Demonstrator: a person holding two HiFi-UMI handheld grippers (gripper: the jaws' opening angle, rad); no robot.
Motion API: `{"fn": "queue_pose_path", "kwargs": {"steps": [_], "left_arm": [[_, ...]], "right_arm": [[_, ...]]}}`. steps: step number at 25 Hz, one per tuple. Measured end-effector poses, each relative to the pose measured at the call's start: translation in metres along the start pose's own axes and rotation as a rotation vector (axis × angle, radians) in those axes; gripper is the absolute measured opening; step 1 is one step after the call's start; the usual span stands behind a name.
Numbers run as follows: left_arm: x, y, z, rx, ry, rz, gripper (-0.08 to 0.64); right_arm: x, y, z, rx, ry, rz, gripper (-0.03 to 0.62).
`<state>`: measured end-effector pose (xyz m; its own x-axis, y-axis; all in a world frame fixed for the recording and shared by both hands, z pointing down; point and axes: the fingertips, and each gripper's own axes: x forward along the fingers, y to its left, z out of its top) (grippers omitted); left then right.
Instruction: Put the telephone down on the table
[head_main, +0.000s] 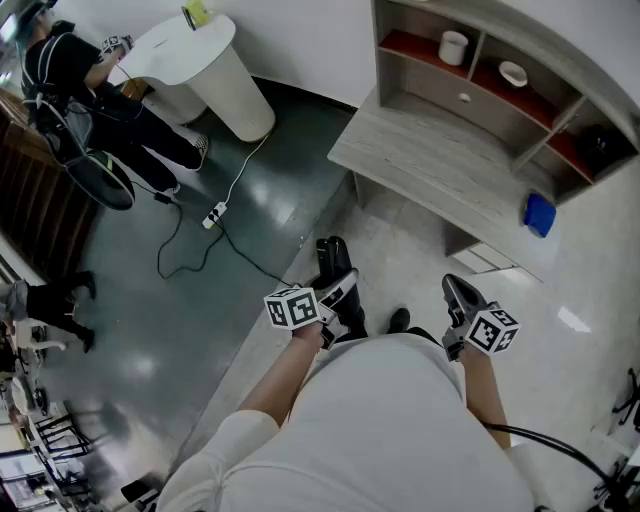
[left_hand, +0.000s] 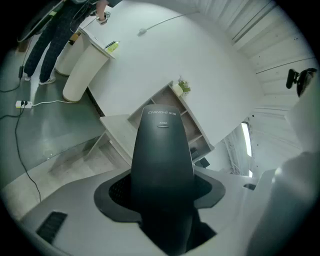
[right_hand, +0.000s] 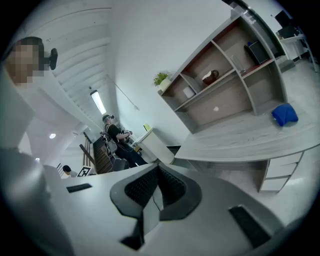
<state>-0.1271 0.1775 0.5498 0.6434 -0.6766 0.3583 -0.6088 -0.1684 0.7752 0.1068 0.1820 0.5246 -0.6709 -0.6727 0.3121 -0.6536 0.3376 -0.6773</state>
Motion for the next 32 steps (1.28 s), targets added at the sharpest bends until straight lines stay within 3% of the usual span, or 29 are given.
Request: {"fn": "queue_pose_path", "kwargs": {"steps": [19,32], "left_arm": [[0.008,-0.005,-0.009,0.015,0.009,0.018,0.281],[0.019,-0.018,-0.017,-0.007,-0.034,0.052,0.281]], "right_arm": [[-0.004,-0.009,0.004,0.008,0.000,0.036,0.017],[-0.034,-0.043,0.002,0.066,0.020,0.048,0.018]]}}
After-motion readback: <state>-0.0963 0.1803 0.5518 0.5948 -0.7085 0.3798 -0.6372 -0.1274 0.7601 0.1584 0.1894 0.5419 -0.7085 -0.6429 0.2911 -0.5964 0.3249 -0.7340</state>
